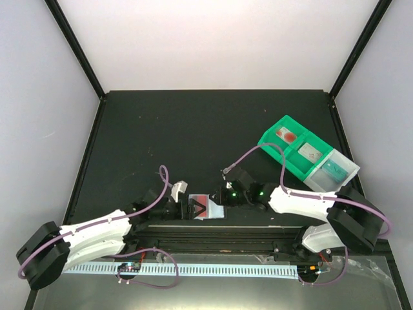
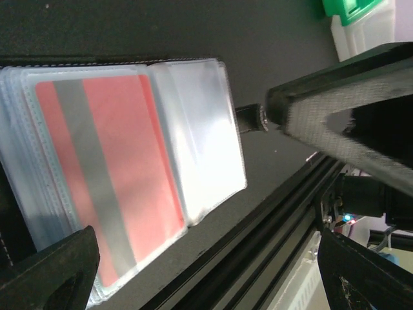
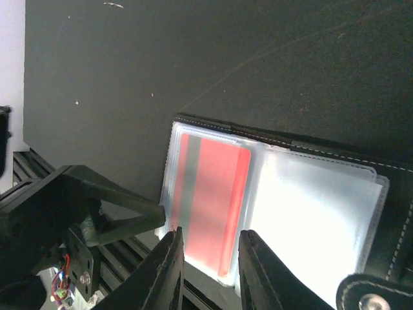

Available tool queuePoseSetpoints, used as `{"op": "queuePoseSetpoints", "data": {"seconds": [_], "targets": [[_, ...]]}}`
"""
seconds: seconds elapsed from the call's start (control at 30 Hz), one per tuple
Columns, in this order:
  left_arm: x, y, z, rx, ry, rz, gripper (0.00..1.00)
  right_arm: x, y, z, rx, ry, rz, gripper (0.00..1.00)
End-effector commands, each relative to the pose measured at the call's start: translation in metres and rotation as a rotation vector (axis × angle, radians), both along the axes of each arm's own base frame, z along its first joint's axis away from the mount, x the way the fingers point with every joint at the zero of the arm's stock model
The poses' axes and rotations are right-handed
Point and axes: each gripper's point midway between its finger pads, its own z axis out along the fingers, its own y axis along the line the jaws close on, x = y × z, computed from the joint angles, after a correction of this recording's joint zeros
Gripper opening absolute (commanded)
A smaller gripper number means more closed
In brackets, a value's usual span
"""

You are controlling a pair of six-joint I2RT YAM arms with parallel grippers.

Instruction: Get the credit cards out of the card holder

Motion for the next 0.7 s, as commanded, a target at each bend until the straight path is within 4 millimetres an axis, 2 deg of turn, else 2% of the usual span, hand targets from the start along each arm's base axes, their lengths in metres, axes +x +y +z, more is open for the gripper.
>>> {"op": "queuePoseSetpoints", "data": {"seconds": [0.0, 0.33, 0.5, 0.67], "targets": [[0.004, 0.002, 0.016, -0.036, -0.029, 0.029, 0.94, 0.003, 0.019, 0.009, 0.045, -0.007, 0.014, 0.24], [0.012, 0.031, 0.02, -0.041, -0.082, 0.183, 0.95, -0.007, 0.041, -0.01, 0.016, 0.032, 0.063, 0.22], [0.01, 0.032, 0.022, -0.055, -0.084, 0.179, 0.95, -0.01, 0.04, -0.028, -0.033, 0.05, 0.065, 0.2], [0.008, 0.026, 0.023, -0.085, -0.084, 0.148, 0.95, -0.01, 0.029, -0.046, -0.109, 0.046, 0.058, 0.19]]}}
